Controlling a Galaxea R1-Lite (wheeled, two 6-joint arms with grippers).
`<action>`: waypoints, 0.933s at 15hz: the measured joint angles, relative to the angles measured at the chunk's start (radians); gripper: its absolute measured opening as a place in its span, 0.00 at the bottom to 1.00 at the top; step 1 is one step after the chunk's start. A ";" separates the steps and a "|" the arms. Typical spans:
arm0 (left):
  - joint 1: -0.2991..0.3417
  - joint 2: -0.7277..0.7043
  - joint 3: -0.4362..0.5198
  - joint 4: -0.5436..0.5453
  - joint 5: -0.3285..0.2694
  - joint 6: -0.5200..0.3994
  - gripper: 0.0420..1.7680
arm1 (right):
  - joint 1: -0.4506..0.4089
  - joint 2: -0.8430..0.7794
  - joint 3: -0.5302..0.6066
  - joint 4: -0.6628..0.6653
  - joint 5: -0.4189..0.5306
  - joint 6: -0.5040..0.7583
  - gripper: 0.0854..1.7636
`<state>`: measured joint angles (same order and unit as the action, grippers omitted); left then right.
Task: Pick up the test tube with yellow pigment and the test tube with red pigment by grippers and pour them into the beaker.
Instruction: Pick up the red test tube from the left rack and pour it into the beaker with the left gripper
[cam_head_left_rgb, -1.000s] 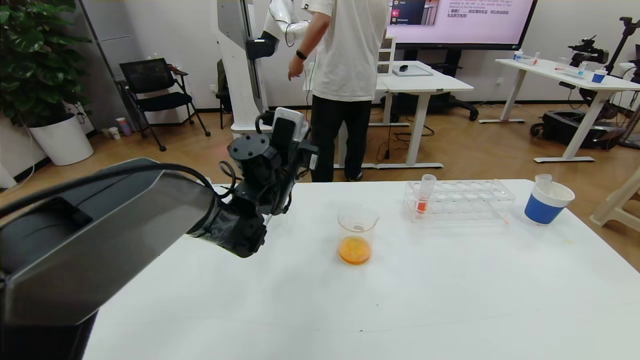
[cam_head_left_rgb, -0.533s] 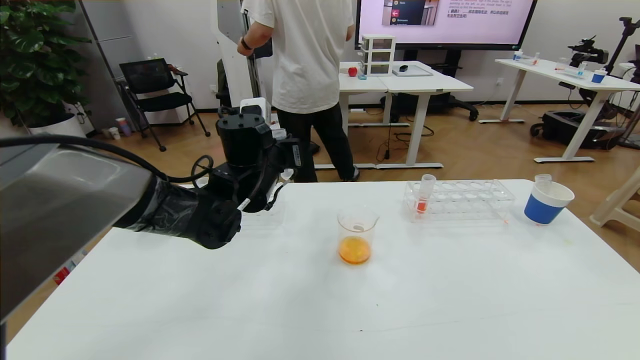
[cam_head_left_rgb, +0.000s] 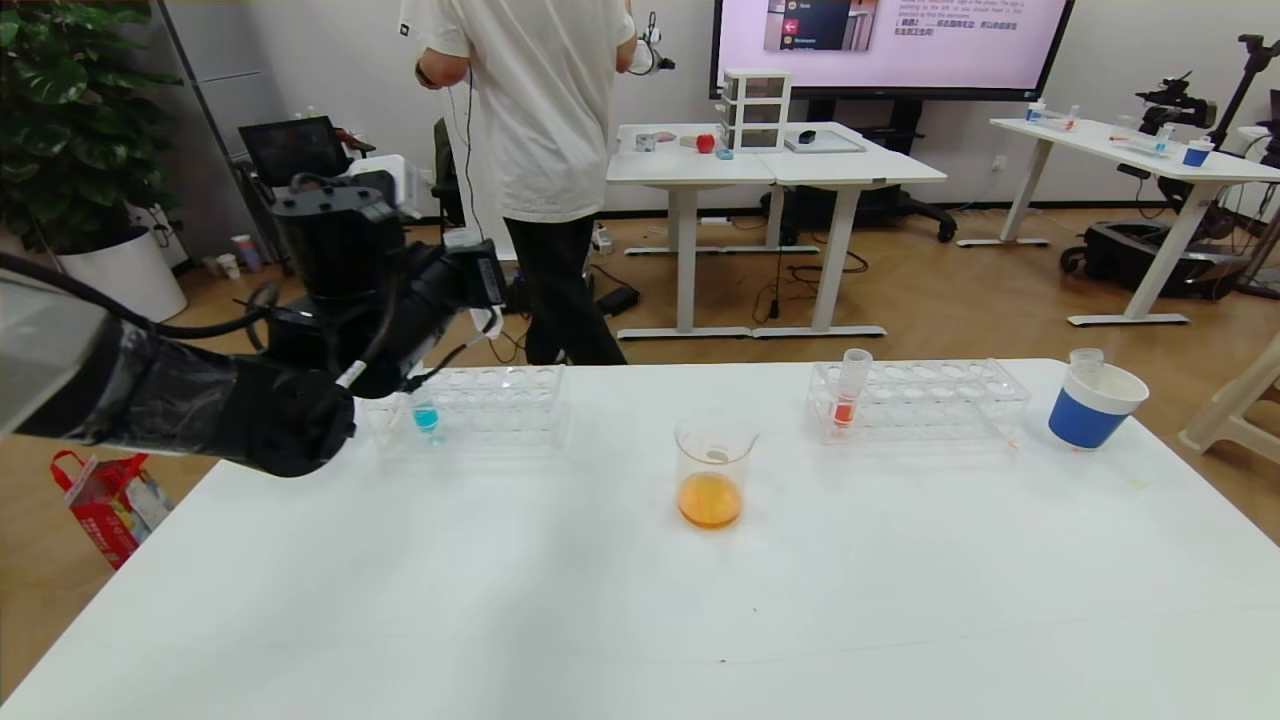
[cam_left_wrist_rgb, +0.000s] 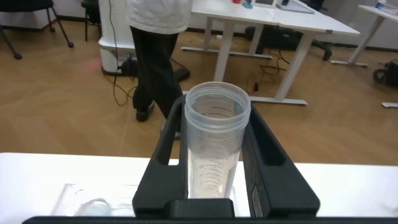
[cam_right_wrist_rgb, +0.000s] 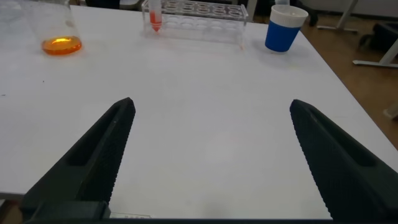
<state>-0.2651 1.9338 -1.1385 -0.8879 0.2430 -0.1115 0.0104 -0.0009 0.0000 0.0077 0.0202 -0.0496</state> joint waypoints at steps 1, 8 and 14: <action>0.067 -0.015 0.002 -0.001 -0.035 0.001 0.27 | 0.000 0.000 0.000 0.000 0.000 0.000 0.98; 0.459 -0.009 0.001 -0.024 -0.221 0.018 0.27 | 0.000 0.000 0.000 0.000 0.000 0.000 0.98; 0.520 0.119 -0.004 -0.124 -0.219 0.031 0.27 | 0.000 0.000 0.000 0.000 0.000 0.000 0.98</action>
<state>0.2553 2.0528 -1.1421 -1.0117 0.0240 -0.0802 0.0104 -0.0009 0.0000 0.0077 0.0202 -0.0500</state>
